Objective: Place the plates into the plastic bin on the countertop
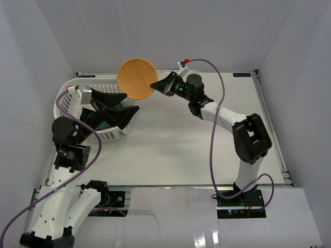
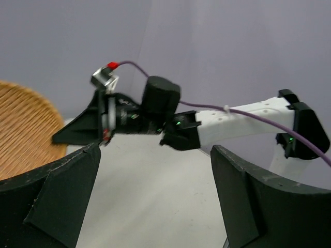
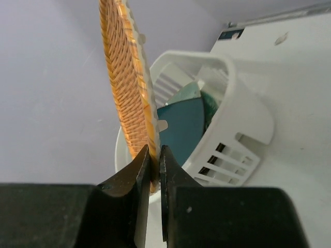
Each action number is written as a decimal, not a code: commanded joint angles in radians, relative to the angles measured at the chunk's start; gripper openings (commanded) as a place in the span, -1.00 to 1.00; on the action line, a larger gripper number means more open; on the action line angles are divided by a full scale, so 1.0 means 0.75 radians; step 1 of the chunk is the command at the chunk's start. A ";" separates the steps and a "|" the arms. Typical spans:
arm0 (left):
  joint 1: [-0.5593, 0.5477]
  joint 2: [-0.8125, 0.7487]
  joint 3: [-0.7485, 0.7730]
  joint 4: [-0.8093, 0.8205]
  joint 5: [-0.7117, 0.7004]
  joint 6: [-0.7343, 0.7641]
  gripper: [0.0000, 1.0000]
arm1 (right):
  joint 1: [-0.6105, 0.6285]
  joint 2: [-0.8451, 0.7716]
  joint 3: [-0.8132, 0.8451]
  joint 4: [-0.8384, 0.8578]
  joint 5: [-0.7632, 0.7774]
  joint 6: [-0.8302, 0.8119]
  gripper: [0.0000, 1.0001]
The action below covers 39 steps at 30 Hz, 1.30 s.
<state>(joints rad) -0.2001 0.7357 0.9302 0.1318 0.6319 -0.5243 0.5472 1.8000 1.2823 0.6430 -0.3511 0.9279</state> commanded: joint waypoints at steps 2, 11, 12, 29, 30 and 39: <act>-0.099 -0.089 0.026 -0.053 -0.147 0.092 0.96 | 0.194 0.183 0.304 -0.149 0.110 -0.051 -0.84; -0.267 -0.150 0.030 -0.131 -0.349 0.173 0.96 | 0.454 0.620 0.922 -0.450 0.255 -0.063 -0.84; -0.283 -0.169 0.026 -0.137 -0.368 0.186 0.96 | 0.465 0.645 0.991 -0.485 0.264 -0.059 -0.84; -0.326 -0.232 -0.027 -0.168 -0.595 0.263 0.96 | 0.524 0.639 0.988 -0.620 0.460 -0.172 0.75; -0.326 -0.230 -0.023 -0.168 -0.609 0.265 0.96 | 0.526 0.631 0.976 -0.620 0.496 -0.184 0.77; -0.324 -0.187 0.099 -0.290 -0.797 0.206 0.96 | 0.526 0.433 0.829 -0.618 0.544 -0.315 0.80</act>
<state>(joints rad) -0.4408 0.5873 0.9516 -0.0544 0.1005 -0.3531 0.9634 2.2623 1.9213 0.2077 -0.0170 0.7681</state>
